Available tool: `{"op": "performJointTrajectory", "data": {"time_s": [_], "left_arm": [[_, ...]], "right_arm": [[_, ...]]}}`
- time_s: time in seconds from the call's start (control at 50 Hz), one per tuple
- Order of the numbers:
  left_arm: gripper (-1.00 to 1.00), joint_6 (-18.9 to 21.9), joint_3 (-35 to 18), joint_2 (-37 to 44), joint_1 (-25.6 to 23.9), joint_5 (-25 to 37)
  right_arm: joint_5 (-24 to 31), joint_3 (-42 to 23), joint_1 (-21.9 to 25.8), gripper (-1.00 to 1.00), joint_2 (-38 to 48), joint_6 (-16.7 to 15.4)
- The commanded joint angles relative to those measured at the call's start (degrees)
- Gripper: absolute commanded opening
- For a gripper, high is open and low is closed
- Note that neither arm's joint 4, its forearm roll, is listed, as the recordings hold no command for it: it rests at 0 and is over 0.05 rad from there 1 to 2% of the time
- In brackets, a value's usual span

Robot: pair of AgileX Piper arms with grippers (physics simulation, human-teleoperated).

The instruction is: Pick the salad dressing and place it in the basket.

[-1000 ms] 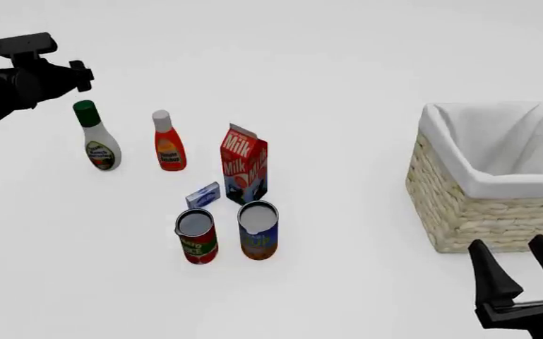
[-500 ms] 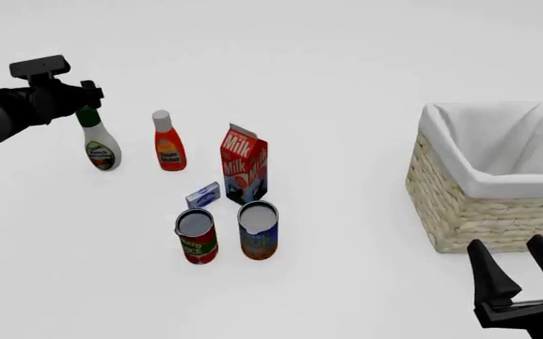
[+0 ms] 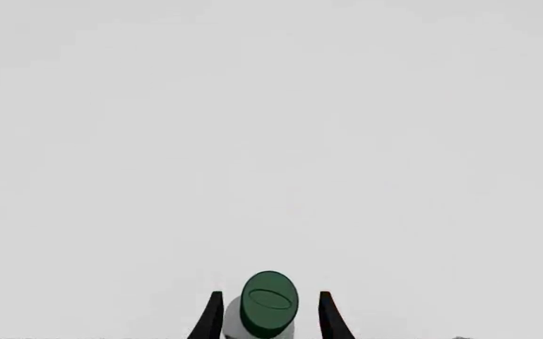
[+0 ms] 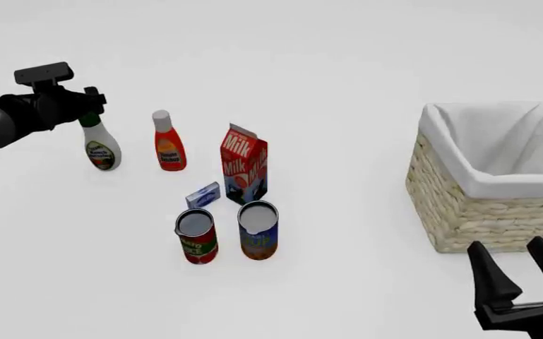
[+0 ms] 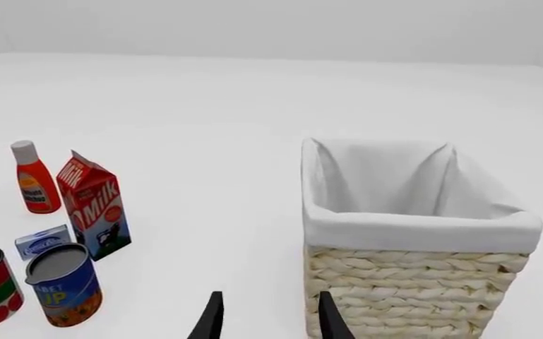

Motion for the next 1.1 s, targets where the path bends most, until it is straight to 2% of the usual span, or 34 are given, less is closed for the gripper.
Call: {"op": "performJointTrajectory", "data": {"time_s": [0.02, 0.78, 0.94, 0.96, 1.0, 1.1], "left_arm": [[1.00, 0.0, 0.8, -0.4, 0.1, -0.2], [1.00, 0.4, -0.9, 3.3, -0.3, -0.2], [1.00, 0.6, 0.9, 1.4, -0.5, -1.5], [-1.00, 0.9, 1.4, 0.8, -0.5, -2.0], [-1.00, 3.8, 3.0, -1.0, 0.2, -3.7], [-1.00, 3.5, 3.7, -2.7, 0.7, -4.4]], "right_arm": [[0.9, 0.0, 0.2, 1.00, -1.1, 0.1], [0.0, 0.0, 0.4, 1.00, 0.1, 0.2], [0.2, 0.0, 0.5, 1.00, -0.2, 0.1], [0.2, 0.0, 0.5, 1.00, -0.3, 0.1], [0.3, 0.0, 0.6, 1.00, -0.4, 0.1], [0.4, 0.0, 0.7, 1.00, -0.5, 0.2]]}}
